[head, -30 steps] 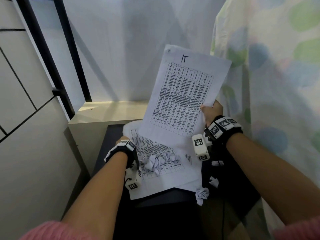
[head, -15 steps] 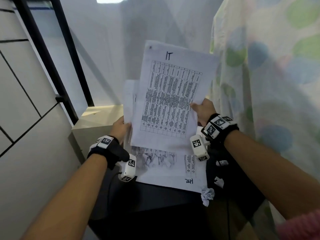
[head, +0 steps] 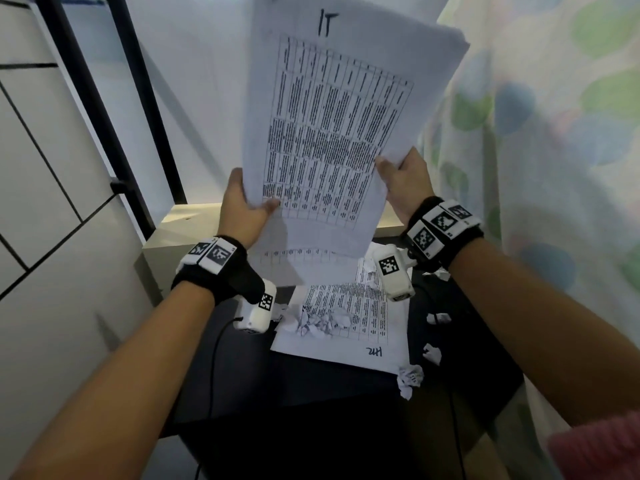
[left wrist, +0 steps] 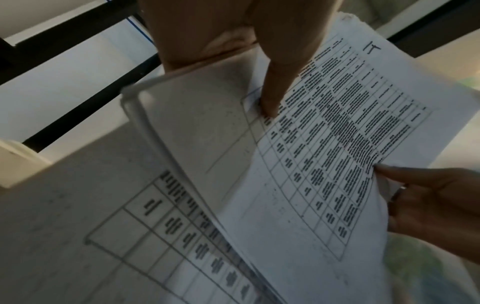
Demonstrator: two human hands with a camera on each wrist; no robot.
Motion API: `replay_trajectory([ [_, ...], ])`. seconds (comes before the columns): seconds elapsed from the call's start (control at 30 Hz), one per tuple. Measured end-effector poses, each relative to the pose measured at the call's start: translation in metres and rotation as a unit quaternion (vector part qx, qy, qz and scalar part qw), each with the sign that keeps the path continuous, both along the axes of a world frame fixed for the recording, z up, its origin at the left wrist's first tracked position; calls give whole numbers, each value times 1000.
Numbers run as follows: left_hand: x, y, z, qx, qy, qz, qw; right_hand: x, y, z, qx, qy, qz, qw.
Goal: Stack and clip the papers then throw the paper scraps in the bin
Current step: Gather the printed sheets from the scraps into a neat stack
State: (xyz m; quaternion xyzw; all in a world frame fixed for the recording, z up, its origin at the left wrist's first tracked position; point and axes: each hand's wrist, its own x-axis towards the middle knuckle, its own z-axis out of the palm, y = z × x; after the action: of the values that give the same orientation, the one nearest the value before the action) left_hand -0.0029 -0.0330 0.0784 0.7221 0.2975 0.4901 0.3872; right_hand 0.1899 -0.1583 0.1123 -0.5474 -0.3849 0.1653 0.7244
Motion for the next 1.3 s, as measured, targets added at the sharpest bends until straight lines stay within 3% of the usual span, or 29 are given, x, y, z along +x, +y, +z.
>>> replay_trajectory([
  [0.1, -6, -3, 0, 10, 8, 18, 1000, -6, 6, -4, -9, -38, -4, 999],
  [0.27, -13, -2, -15, -52, 73, 41, 995, -27, 1, -18, -141, -70, 1, 988],
  [0.4, -9, -10, -11, -39, 88, 34, 995, -31, 7, -27, -127, -74, 3, 989],
  [0.53, -4, -12, -1, -27, 47, 34, 998, -20, 18, -19, -104, -89, -19, 990],
  [0.63, -7, -6, -4, -44, -13, 42, 998, -15, 19, -26, -142, -110, -10, 984],
  [0.8, -11, -6, -10, -104, -12, 34, 994, -6, 7, -44, -292, -128, 53, 946],
  [0.93, -10, -1, -8, -126, -17, 34, 991, 24, -10, -66, -430, -108, -42, 896],
  [1.1, -7, 3, -10, -128, -16, 31, 991, 41, -17, -106, -592, -193, -77, 779],
  [1.3, -7, 6, -10, -132, -15, 23, 991, 41, -4, -139, -597, -156, -143, 774],
])
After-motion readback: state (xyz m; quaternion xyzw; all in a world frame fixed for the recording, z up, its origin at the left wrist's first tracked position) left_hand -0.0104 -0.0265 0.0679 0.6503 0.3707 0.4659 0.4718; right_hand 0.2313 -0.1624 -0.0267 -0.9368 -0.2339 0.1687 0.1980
